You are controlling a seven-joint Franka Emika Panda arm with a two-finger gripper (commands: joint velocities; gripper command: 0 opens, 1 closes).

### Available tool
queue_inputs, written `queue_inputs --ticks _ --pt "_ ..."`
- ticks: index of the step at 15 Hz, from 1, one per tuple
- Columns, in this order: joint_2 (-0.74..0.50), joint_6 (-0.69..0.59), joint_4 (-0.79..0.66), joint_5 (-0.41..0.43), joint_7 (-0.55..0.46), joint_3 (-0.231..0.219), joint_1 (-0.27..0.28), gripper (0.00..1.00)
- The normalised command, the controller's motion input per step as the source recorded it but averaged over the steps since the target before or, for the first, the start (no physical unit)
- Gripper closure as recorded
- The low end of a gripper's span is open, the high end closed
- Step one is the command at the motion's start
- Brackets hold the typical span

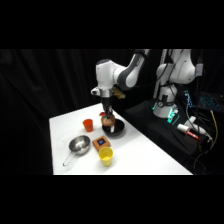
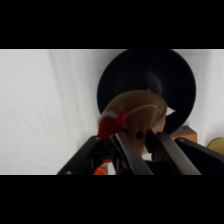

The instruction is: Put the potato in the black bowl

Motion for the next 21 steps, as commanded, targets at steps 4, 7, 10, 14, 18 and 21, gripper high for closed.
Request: queue_inputs --ticks 4,7,10,14,18,21 --pt "0.08 0.14 0.05 0.154 -0.17 0.034 -0.055 0.2" --pt "-0.14 -0.21 0.05 0.032 -0.14 0.033 -0.009 0.0" --pt "-0.31 -0.5 0.09 -0.039 -0.22 0.03 0.001 0.0" --pt "-0.38 -0.54 0.16 -0.095 -0.15 0.0 -0.005 0.0" --pt "-0.21 -0.4 0.26 -0.024 -0.14 -0.01 -0.025 0.0" --pt "-0.04 -0.29 0.26 0.077 -0.17 -0.011 -0.027 0.0"
